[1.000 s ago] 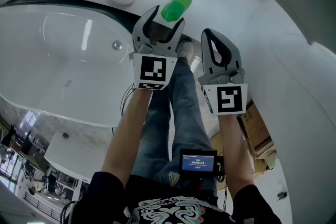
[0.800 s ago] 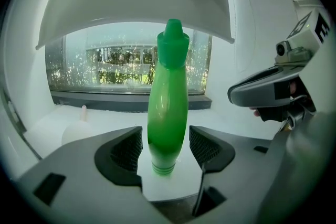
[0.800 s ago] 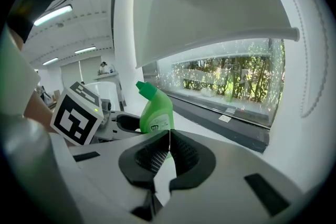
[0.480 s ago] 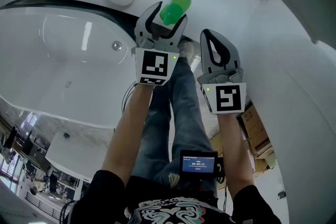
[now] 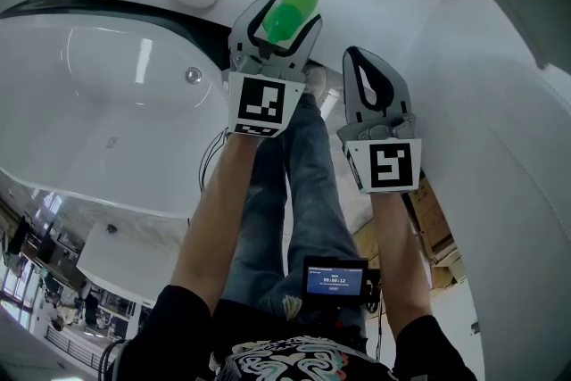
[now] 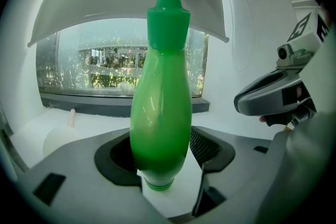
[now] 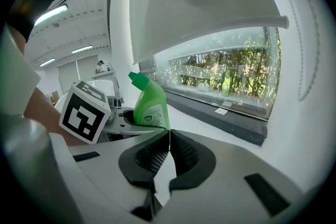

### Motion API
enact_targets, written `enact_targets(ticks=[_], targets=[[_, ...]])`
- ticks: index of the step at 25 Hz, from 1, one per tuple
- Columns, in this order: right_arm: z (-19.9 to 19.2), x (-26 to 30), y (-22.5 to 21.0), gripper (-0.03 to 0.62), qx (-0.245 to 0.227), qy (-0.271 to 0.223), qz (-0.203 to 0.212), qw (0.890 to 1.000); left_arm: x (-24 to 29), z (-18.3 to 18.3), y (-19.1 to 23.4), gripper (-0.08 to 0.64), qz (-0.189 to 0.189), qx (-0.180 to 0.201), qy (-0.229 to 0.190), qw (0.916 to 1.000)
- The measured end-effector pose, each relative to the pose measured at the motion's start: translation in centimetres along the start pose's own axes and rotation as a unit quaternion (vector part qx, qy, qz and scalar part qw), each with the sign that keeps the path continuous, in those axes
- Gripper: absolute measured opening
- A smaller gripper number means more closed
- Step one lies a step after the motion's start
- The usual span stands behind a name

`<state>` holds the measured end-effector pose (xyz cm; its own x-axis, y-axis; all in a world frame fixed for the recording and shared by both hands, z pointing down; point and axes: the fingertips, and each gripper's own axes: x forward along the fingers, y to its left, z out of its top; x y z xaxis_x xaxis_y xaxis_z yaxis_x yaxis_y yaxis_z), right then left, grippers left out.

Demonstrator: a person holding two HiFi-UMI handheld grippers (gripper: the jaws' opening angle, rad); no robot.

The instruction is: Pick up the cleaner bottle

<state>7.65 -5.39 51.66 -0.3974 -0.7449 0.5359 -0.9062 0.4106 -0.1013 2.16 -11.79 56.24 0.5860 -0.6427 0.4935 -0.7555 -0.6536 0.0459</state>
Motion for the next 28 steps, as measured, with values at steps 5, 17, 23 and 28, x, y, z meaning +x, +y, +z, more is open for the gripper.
enact_targets(ticks=[5,17,23,28], targets=[[1.0,0.2,0.0,0.026,0.028,-0.033,-0.008,0.999,0.3,-0.2,0.2,0.267,0.006,0.000,0.001,1.0000],[-0.3,0.0,0.1,0.026,0.011,-0.004,0.004,1.000,1.8,-0.4,0.9,0.264,0.033,0.022,0.007,0.9992],[0.1,0.0,0.1,0.026,0.017,-0.020,0.006,1.000,2.1,-0.6,0.5,0.234,0.033,0.018,0.004,0.9993],[0.6,0.3,0.3,0.026,0.018,-0.028,0.003,0.999,1.9,-0.7,0.7,0.216,0.027,0.018,0.006,0.9994]])
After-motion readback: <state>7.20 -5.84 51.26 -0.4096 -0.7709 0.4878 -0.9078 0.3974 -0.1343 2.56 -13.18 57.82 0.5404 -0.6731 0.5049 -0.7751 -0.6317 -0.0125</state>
